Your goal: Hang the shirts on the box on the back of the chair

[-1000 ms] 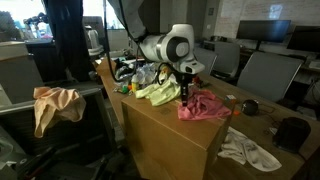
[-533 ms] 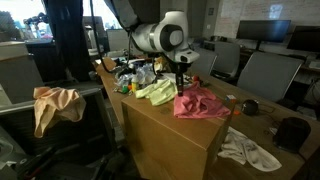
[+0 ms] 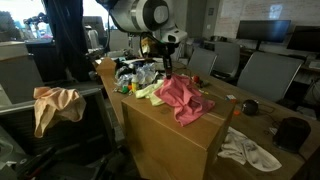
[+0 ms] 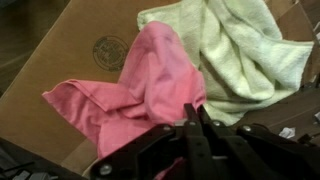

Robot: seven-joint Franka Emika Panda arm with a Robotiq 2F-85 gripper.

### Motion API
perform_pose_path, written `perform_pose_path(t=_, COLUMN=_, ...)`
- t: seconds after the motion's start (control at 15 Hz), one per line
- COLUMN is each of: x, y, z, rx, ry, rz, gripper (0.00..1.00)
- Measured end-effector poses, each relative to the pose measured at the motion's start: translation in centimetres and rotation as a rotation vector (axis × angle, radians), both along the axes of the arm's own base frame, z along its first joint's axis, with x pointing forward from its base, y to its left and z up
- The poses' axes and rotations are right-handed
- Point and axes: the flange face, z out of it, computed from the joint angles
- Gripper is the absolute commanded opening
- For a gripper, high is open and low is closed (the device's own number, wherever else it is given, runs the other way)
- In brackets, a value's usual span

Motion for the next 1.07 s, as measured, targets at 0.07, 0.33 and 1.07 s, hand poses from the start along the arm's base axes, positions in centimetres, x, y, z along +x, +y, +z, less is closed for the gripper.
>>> perform_pose_path(t=0.07, x=-0.2, y=0.8, z=0.8, rx=0.001, ry=-0.012, rz=0.024, gripper=0.01)
perform_pose_path(t=0.33, x=-1.3, y=3.8, z=4.5, rx=0.017, ry=-0.066, rz=0.125, gripper=0.01)
perform_pose_path(t=1.07, x=-9.1, y=10.8, z=17.8, rx=0.048, ry=-0.06, rz=0.49, gripper=0.01)
